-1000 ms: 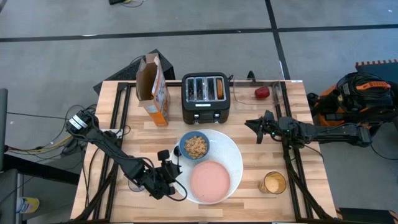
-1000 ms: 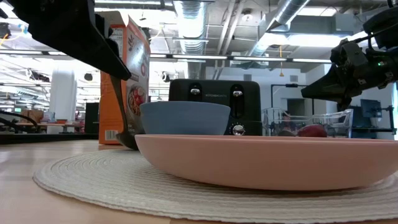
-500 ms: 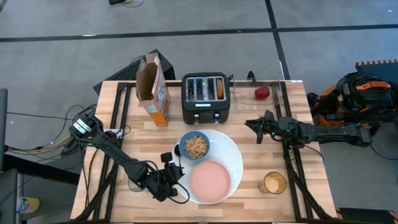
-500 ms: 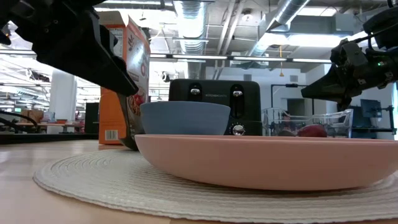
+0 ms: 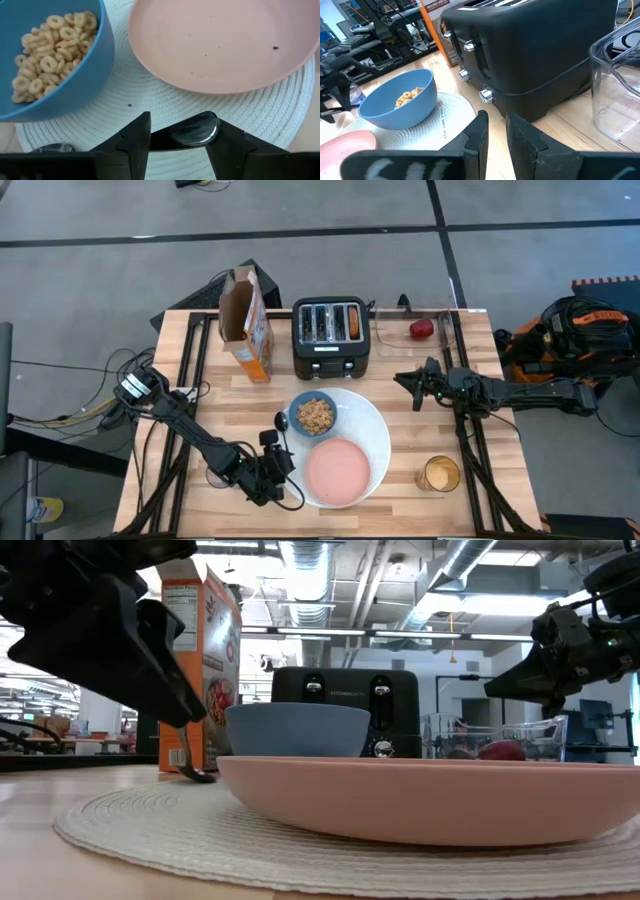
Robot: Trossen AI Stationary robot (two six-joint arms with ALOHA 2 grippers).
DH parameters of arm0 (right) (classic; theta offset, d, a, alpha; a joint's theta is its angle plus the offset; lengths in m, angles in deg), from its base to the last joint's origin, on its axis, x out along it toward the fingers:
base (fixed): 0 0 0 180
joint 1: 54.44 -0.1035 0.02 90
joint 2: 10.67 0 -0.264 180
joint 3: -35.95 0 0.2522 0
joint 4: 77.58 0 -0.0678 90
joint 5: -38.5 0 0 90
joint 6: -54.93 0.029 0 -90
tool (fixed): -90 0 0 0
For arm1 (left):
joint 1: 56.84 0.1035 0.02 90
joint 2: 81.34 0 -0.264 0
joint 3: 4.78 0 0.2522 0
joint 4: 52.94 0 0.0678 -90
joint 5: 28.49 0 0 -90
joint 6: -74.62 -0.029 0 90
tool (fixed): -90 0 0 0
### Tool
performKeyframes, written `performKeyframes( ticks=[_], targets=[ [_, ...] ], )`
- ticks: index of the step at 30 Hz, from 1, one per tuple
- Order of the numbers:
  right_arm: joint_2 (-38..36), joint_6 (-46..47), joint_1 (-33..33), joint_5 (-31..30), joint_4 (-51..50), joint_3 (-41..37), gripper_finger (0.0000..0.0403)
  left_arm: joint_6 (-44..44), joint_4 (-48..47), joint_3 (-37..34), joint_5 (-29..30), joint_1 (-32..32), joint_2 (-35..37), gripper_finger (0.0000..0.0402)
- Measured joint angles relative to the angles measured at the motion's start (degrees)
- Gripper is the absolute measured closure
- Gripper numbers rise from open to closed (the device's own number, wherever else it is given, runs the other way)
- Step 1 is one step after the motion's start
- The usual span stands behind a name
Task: Arrange a breakfast setting
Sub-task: Put the black spoon on the table mat, then put the toasted bread on the plate
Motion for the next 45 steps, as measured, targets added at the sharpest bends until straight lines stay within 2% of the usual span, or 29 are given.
performKeyframes(
  ticks=[16,37,45],
  targets=[
    [0.00,0.00,0.00,0.00,0.01,-0.02,0.0312,3.59,3.47,0.01,-8.02,0.17,0.01,0.0218],
    [0.00,-0.01,0.01,0.00,0.01,-0.01,0.0312,3.26,1.45,0.01,-10.30,0.22,0.06,0.0193],
    [0.00,0.00,0.00,0.00,0.01,-0.02,0.0312,8.60,-3.23,3.21,-10.38,-0.42,0.08,0.0193]
  ],
)
